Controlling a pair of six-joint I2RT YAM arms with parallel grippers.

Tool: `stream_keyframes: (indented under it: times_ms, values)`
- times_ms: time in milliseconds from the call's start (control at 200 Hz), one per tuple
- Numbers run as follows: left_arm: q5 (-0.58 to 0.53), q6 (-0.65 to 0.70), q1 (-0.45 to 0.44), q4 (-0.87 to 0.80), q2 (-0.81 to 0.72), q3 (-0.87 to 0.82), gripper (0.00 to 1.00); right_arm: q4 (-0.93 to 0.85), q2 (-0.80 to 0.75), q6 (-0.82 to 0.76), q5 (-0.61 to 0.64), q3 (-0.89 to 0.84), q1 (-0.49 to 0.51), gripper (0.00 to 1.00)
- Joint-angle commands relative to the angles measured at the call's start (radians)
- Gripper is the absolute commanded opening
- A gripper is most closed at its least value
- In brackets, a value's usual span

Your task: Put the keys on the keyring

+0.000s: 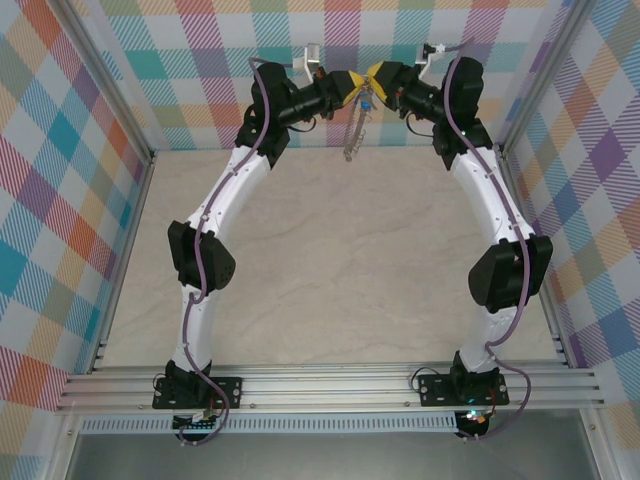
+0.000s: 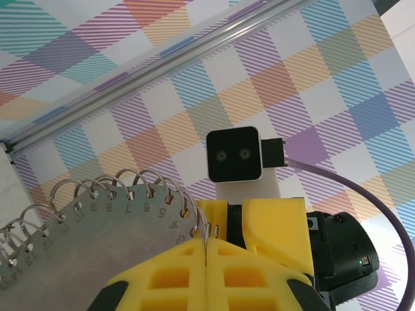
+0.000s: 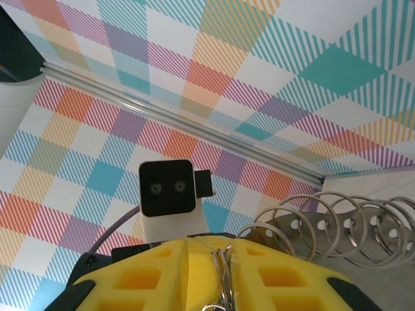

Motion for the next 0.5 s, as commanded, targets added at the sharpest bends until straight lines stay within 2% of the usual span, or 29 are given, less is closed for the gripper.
stream_keyframes:
  times_ms: [0, 225, 330, 435, 495]
  values:
    - [-0.003, -0.016, 0.008, 0.074, 0.002, 0.006, 0.0, 0.006, 0.008, 0.0, -0.031, 0.034, 0.014, 0.24]
    - [-0.006, -0.015, 0.007, 0.074, 0.0, 0.005, 0.0, -0.006, 0.006, -0.005, -0.043, 0.029, 0.02, 0.18]
    - [-0.006, -0.015, 0.006, 0.074, -0.001, 0.005, 0.0, -0.011, 0.004, -0.006, -0.048, 0.027, 0.022, 0.12]
    - [-0.007, -0.015, 0.006, 0.074, -0.002, 0.006, 0.0, -0.013, 0.002, -0.012, -0.05, 0.026, 0.023, 0.0]
    - [-0.006, -0.015, 0.006, 0.076, -0.002, 0.006, 0.0, -0.021, 0.0, -0.02, -0.051, 0.028, 0.022, 0.0]
